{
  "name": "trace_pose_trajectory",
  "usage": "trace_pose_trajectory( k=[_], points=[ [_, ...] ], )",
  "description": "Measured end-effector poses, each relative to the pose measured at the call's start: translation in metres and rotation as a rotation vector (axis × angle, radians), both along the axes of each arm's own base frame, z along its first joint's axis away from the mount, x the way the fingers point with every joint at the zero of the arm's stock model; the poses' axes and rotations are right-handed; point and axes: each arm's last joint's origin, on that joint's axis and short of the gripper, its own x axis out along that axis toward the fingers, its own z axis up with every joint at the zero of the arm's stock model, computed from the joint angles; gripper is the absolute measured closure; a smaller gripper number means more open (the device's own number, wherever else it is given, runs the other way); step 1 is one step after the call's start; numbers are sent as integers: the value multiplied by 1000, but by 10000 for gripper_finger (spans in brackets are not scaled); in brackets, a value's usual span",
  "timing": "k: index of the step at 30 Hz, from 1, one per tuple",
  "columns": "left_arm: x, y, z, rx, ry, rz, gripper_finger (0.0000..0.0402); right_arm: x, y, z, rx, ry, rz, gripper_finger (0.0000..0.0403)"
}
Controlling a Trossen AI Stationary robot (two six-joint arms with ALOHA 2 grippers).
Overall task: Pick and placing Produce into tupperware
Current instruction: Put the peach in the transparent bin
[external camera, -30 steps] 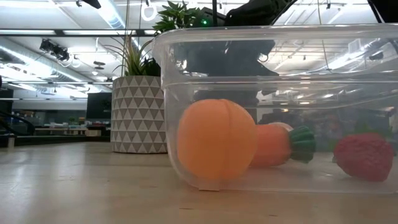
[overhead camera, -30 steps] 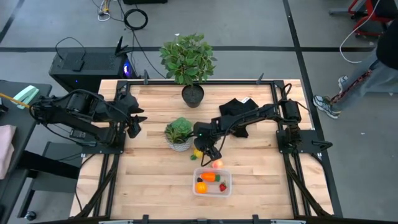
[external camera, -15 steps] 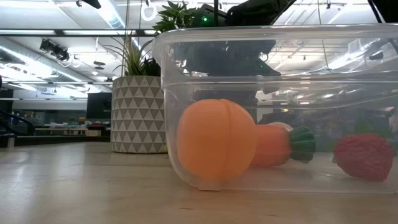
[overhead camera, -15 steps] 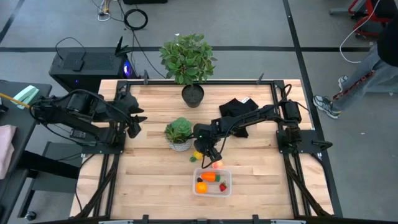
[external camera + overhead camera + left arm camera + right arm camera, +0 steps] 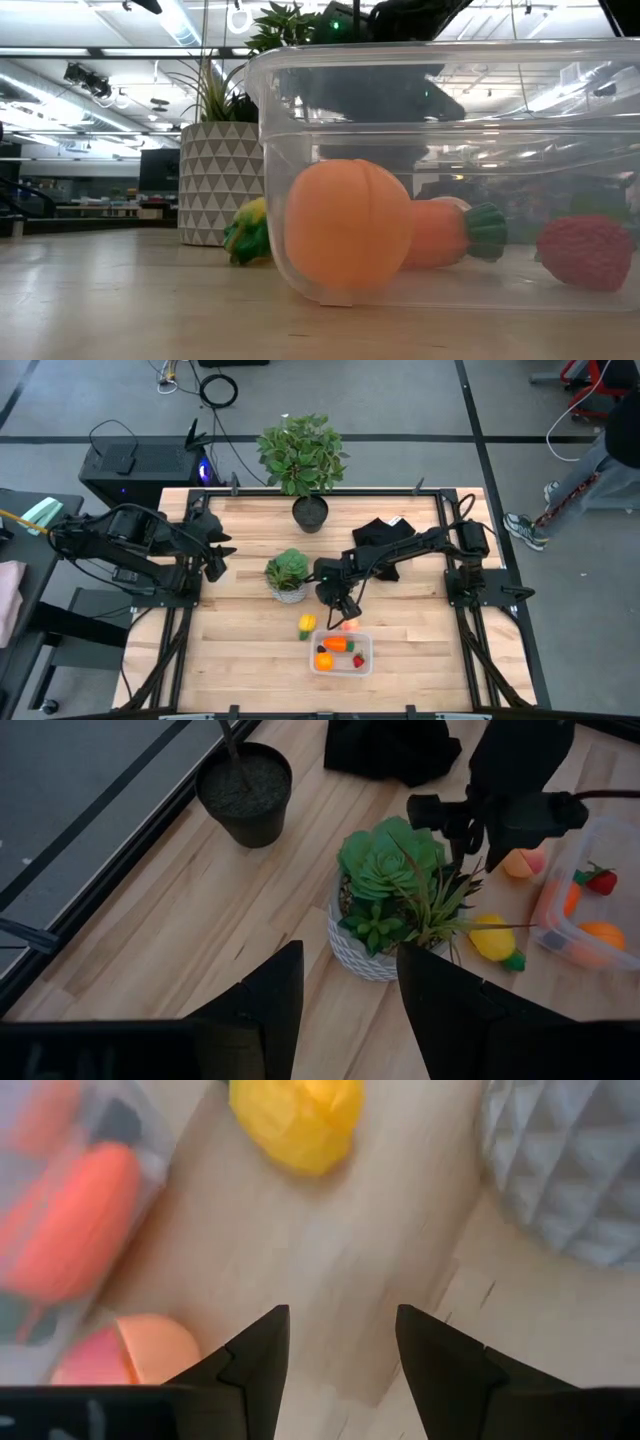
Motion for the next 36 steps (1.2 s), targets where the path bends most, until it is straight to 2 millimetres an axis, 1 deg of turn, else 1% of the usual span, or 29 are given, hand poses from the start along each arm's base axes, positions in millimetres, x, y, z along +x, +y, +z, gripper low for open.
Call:
trace_pose_trajectory(
  k=[3,8,12,16,21,24,27,32,36],
  points=[
    [0,0,0,1,3,0,232,-3,0,10,-3,-16,-2,212],
    [0,0,0,-11,3,4,232,-13,-4,24,-10,18,-35,212],
    [0,-2,-1,-118,-8,9,232,-27,-12,35,-15,91,-108,212],
    [-1,-9,-2,-220,-8,-15,232,-46,-20,41,2,131,-187,214],
    [-6,-16,-4,-225,40,-55,232,-79,-23,35,52,176,-327,218],
    [-8,-18,-5,-205,56,-61,232,-92,-14,33,118,169,-340,217],
    [-9,-18,-6,-185,60,-61,232,-99,1,34,127,135,-275,214],
    [-8,-18,-6,-167,60,-65,232,-96,23,38,84,45,-89,190],
    [-9,-18,-6,-162,62,-71,232,-87,28,29,66,68,-86,156]
  ],
)
